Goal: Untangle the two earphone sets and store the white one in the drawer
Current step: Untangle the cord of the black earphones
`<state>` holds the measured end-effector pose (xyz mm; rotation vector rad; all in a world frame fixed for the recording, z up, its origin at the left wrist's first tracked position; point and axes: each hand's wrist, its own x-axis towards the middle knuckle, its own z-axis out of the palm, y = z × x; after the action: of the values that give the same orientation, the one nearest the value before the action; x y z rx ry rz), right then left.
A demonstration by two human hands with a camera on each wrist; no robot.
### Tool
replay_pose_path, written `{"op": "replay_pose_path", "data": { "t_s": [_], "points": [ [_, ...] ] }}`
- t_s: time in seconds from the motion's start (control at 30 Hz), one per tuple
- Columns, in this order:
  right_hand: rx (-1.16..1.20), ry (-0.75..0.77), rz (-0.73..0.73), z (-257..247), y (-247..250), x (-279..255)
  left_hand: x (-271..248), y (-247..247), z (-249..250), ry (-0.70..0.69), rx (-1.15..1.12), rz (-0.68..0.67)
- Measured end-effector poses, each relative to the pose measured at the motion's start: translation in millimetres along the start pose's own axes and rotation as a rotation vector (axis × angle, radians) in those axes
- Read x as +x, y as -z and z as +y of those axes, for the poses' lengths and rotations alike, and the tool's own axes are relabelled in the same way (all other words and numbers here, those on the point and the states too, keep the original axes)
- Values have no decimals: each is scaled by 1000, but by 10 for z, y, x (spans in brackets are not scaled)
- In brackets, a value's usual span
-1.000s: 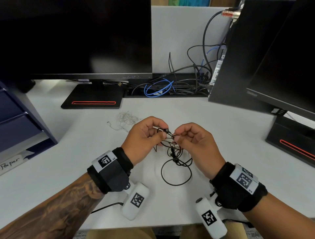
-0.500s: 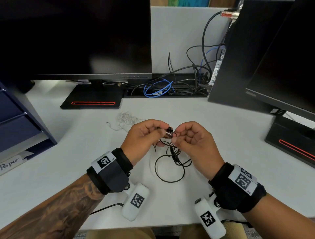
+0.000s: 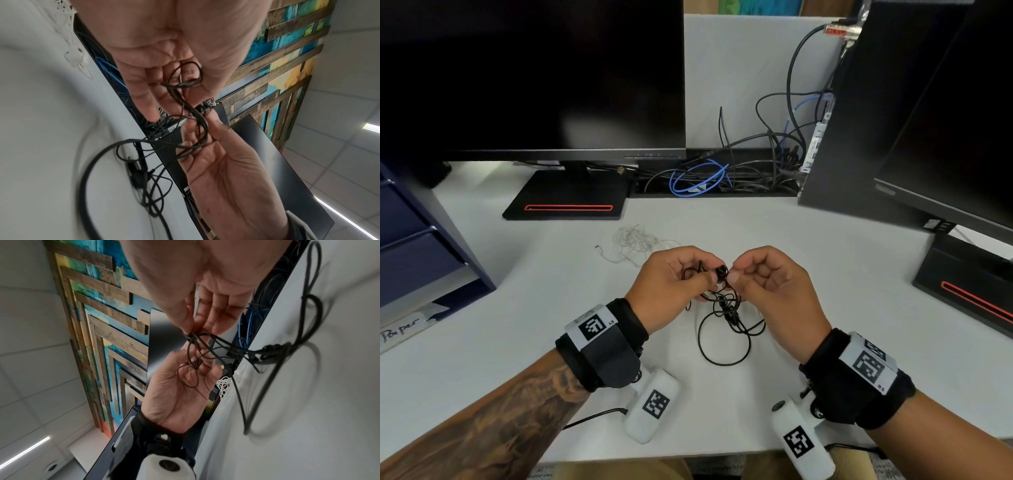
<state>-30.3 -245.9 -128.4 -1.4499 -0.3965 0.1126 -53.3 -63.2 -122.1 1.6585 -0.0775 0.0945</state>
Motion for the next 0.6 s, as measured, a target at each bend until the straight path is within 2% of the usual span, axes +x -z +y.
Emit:
{"op": "replay_pose_path", "data": {
  "t_s": [0.43, 0.6],
  "points": [
    [-118, -18, -47, -30, 21, -10, 2, -5, 0, 12, -1, 27],
    [-88, -2, 17, -23, 23, 10, 0, 3, 18, -7, 10, 44]
  ]
}}
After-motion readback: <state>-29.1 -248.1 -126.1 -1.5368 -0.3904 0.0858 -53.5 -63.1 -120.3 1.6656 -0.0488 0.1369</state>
